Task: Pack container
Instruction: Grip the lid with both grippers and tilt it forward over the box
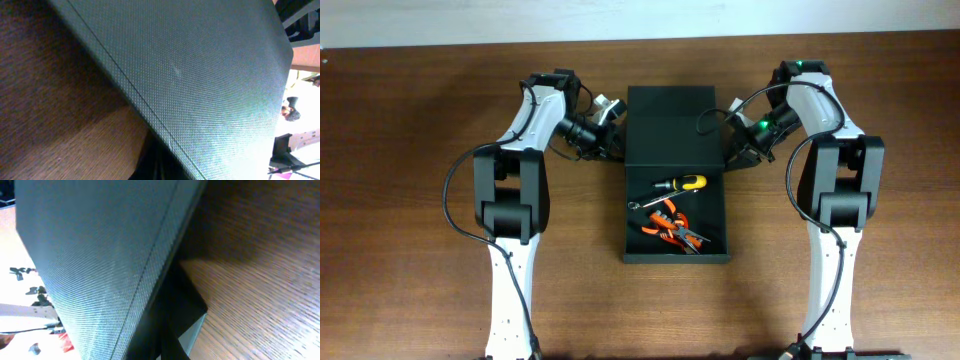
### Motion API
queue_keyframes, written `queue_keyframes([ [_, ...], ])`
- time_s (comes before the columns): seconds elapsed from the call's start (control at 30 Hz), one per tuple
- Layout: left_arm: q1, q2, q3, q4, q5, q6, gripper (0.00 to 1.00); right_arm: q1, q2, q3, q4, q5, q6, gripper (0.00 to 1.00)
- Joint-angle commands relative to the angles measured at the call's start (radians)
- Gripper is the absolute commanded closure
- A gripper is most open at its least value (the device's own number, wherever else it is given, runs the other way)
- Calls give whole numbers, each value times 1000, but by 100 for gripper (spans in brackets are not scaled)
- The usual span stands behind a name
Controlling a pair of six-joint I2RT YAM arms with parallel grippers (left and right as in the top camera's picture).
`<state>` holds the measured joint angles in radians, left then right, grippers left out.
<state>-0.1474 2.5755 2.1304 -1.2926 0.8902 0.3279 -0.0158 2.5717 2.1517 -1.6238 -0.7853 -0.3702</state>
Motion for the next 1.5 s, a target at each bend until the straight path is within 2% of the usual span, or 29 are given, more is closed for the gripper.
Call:
queue_keyframes([
  [0.0, 0, 11, -3, 10, 35, -2, 98, 12, 11, -4, 0, -96, -72, 96],
  [0.17, 0, 11, -1, 53, 35, -3, 98, 12, 11, -4, 26, -105, -89, 96],
  [0.53, 0, 11, 93, 96, 35, -3, 98, 8, 11, -4, 39, -205, -248, 96],
  [0.87, -5, 11, 225, 95, 34, -45, 98, 8, 11, 8, 89, -255, -255, 95],
  [1.17, -22, 10, 254, 84, 35, -47, 98, 3, 11, 133, 60, -255, -246, 94],
  [1.47, -29, 10, 285, 65, 35, -47, 98, -29, 10, 317, -56, -253, -243, 91],
])
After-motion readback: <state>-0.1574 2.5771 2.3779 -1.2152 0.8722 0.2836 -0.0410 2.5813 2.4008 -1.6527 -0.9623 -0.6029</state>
